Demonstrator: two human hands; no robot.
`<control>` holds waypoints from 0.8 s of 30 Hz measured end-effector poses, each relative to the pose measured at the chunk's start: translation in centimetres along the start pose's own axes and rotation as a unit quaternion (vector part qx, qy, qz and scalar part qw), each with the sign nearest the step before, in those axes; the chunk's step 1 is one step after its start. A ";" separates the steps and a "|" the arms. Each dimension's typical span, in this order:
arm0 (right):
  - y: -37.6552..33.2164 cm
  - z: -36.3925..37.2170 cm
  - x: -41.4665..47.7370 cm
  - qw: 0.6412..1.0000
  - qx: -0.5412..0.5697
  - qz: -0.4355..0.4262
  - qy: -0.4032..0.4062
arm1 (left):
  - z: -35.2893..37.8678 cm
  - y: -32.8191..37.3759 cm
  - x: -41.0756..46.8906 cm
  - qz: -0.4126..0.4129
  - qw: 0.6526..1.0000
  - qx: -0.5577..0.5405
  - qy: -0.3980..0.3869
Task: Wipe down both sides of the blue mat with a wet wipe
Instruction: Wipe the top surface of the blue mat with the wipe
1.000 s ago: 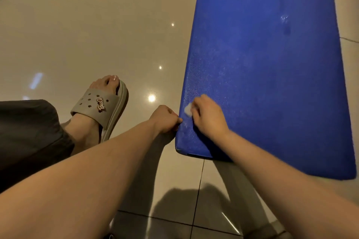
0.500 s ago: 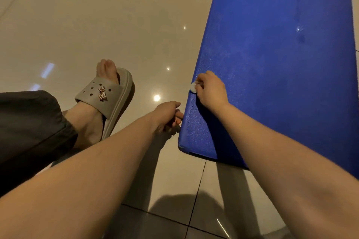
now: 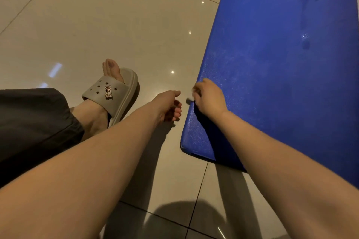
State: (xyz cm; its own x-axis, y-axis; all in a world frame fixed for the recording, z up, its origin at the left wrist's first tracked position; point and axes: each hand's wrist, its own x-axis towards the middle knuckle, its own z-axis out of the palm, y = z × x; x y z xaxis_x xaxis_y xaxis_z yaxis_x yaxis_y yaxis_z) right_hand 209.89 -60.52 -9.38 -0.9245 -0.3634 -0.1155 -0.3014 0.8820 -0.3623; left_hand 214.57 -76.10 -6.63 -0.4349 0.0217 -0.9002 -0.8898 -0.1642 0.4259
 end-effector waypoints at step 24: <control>-1.4 1.8 -13.5 0.983 -0.005 -0.170 -0.070 | 2.4 0.3 0.6 0.028 0.998 -0.057 0.005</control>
State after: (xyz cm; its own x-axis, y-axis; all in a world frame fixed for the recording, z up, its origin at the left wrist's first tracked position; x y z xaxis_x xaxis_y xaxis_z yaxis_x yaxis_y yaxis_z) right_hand 223.24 -57.42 -8.95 -0.7295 -0.6741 -0.1159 -0.5896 0.7056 -0.3931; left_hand 213.73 -73.78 -6.81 -0.4809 -0.0009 -0.8768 -0.8426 -0.2759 0.4625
